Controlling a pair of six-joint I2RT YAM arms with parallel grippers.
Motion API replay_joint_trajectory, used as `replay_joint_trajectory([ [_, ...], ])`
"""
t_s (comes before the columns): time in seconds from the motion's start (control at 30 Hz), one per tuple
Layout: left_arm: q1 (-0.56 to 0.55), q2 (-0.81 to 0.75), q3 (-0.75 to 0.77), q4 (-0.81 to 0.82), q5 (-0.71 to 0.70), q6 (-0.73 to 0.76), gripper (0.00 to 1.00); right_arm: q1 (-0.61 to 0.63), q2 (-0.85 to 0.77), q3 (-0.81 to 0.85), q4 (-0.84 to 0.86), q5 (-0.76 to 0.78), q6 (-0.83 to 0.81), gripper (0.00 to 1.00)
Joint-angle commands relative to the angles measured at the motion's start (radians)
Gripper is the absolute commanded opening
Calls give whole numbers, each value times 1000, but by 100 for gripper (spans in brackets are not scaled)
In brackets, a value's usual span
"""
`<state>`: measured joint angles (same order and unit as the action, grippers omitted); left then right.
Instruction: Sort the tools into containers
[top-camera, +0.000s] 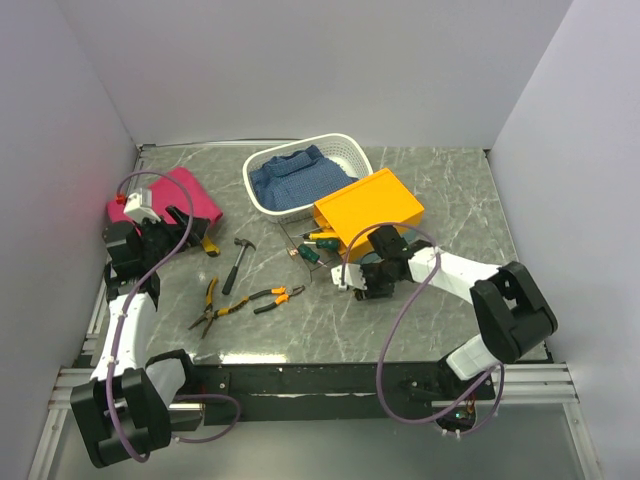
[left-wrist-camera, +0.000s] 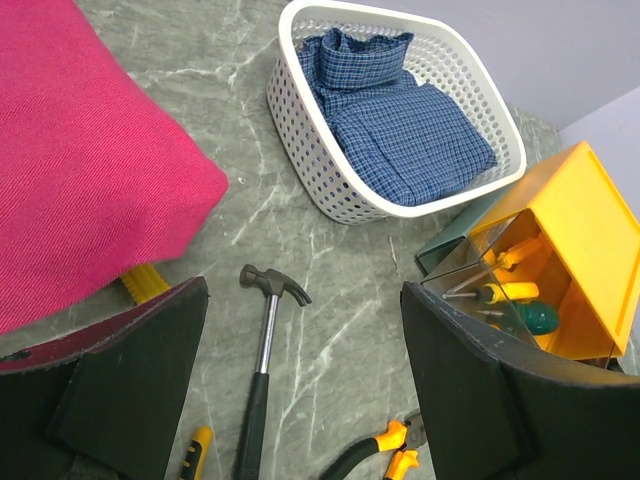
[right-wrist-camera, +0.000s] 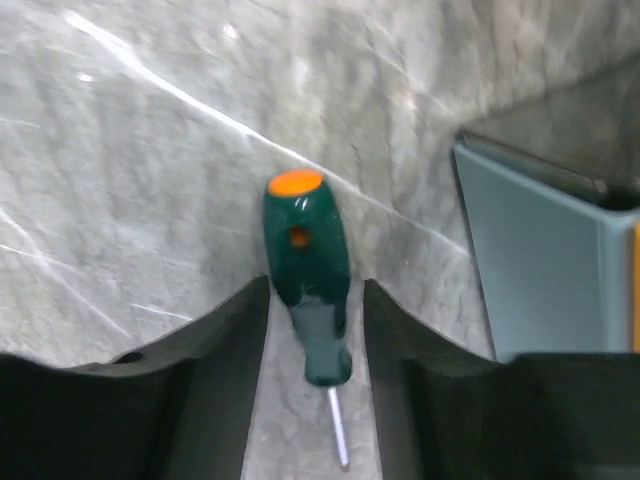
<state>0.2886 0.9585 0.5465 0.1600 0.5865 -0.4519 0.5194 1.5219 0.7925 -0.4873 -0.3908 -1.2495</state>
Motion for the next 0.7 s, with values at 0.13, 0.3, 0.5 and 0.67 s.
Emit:
replay_joint_trajectory([
  [0.13, 4, -44, 12, 26, 9, -4, 84, 110, -9, -50, 46, 55, -11, 43],
  [0.3, 6, -64, 30, 6, 9, 13, 84, 113, -94, -7, -58, 23, 19, 25],
  [0.5, 6, -78, 43, 30, 15, 38, 84, 50, -261, 391, -497, -276, 217, 15],
  [0.67, 4, -52, 27, 70, 22, 15, 84, 50, -189, 770, -382, -405, 502, 14],
])
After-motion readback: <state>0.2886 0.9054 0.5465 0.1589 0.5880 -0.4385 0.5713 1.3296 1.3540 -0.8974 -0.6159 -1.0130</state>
